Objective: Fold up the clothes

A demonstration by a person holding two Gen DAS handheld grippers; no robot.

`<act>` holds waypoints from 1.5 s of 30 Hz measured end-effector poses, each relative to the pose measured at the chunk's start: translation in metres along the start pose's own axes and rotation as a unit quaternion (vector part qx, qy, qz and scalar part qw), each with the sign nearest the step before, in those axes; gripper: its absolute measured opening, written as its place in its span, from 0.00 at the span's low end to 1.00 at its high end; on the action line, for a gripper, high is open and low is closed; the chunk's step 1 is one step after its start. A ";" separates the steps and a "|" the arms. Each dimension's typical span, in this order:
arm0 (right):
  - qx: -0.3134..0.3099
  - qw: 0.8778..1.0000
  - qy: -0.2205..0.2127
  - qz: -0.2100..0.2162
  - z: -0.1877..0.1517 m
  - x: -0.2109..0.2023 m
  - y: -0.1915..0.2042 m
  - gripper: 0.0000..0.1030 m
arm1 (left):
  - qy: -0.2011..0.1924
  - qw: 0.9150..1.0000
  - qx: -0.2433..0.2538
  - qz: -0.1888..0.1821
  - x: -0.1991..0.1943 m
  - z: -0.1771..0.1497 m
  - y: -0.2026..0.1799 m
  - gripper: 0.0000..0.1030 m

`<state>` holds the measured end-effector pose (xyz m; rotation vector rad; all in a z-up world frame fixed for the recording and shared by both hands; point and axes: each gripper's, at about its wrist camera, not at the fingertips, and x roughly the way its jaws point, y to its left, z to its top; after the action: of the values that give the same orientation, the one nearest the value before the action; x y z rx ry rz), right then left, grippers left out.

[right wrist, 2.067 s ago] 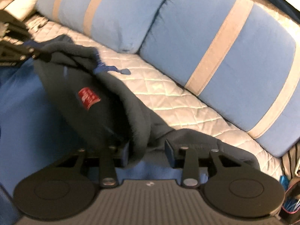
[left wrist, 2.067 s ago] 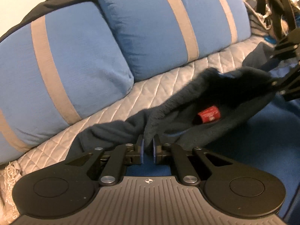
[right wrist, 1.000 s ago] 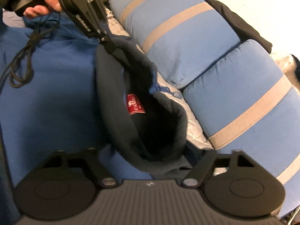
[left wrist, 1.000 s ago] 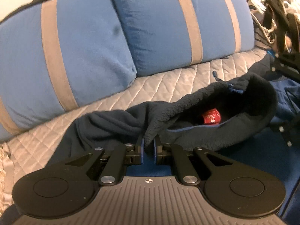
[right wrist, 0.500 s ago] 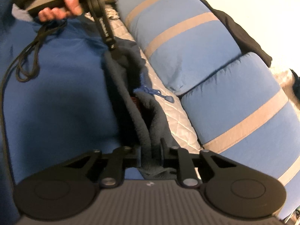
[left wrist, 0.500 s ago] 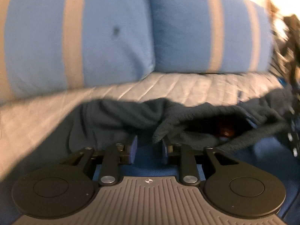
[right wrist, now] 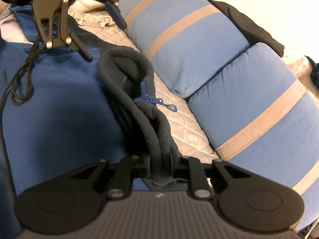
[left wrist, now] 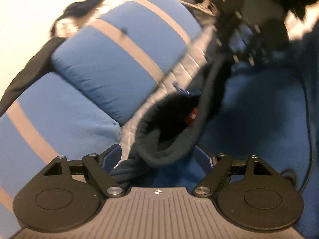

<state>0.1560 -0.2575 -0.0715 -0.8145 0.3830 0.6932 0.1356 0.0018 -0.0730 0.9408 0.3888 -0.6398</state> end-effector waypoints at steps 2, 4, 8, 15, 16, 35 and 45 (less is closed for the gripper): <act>0.004 1.000 -0.002 0.002 0.000 -0.002 -0.003 0.18 | 0.011 1.000 0.017 -0.003 0.009 -0.005 -0.001 0.78; 0.001 1.000 -0.004 0.003 -0.002 -0.006 -0.001 0.18 | 0.020 1.000 0.016 -0.011 0.018 -0.006 0.002 0.78; -0.043 0.999 -0.011 0.006 -0.008 -0.013 0.014 0.17 | 0.019 0.998 0.051 -0.029 0.026 -0.007 0.005 0.78; -0.123 0.992 -0.028 0.008 -0.022 -0.019 0.037 0.17 | 0.033 0.990 0.099 -0.090 0.029 0.000 -0.002 0.62; -0.129 0.991 -0.028 0.008 -0.023 -0.019 0.037 0.17 | 0.038 0.989 0.103 -0.096 0.029 0.001 -0.004 0.50; 0.039 0.999 -0.011 -0.019 0.015 0.037 -0.074 0.16 | 0.069 0.995 0.036 0.058 0.066 0.050 0.047 0.13; 0.064 0.996 0.021 -0.049 0.027 0.093 -0.099 0.16 | 0.106 0.991 -0.040 0.070 0.107 0.051 0.064 0.22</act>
<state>0.2929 -0.2459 -0.0541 -0.7220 0.4193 0.5545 0.2602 -0.0495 -0.0663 0.9528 0.5285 -0.3942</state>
